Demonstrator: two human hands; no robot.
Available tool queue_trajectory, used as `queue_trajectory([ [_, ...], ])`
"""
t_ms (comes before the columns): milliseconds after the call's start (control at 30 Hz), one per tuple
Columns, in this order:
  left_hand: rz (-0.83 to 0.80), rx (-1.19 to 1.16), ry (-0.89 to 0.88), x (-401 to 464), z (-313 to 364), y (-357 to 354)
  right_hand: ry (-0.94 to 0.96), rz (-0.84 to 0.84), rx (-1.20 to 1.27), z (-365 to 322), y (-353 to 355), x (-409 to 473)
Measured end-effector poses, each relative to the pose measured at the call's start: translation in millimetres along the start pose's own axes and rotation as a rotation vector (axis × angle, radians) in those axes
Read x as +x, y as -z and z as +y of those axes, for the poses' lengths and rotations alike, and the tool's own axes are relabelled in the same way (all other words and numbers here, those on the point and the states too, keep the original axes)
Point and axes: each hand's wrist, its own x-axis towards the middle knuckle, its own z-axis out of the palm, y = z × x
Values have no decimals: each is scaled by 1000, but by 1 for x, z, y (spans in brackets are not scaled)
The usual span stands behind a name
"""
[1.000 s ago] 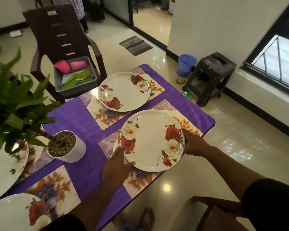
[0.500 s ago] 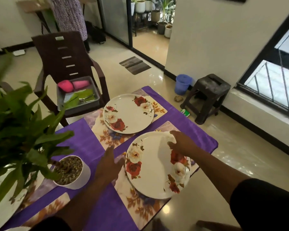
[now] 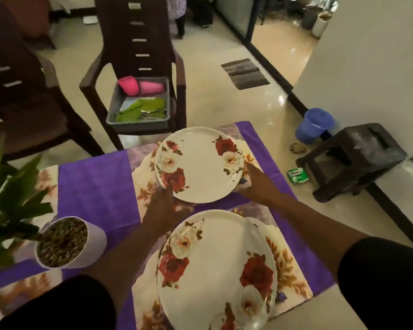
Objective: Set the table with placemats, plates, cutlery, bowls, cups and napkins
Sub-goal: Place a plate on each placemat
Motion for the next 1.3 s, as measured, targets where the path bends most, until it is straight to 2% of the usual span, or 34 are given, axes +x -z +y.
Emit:
queue_trajectory([
  [100,29,187,76,0,-2,-17,23,-85,50,15,-3,17],
  [167,58,211,84,-3,-4,-23,-12,-132,42,22,-6,24],
  [300,148,213,128,2,1,-26,-2,-97,-113,33,-10,41],
  [467,187,246,164,9,8,-23,12,-84,-218,38,-12,57],
  [867,289,228,184,14,6,-21,73,-46,-263,35,-17,63],
  [1300,337,291,217,11,5,-24,14,-158,-402,28,-22,68],
])
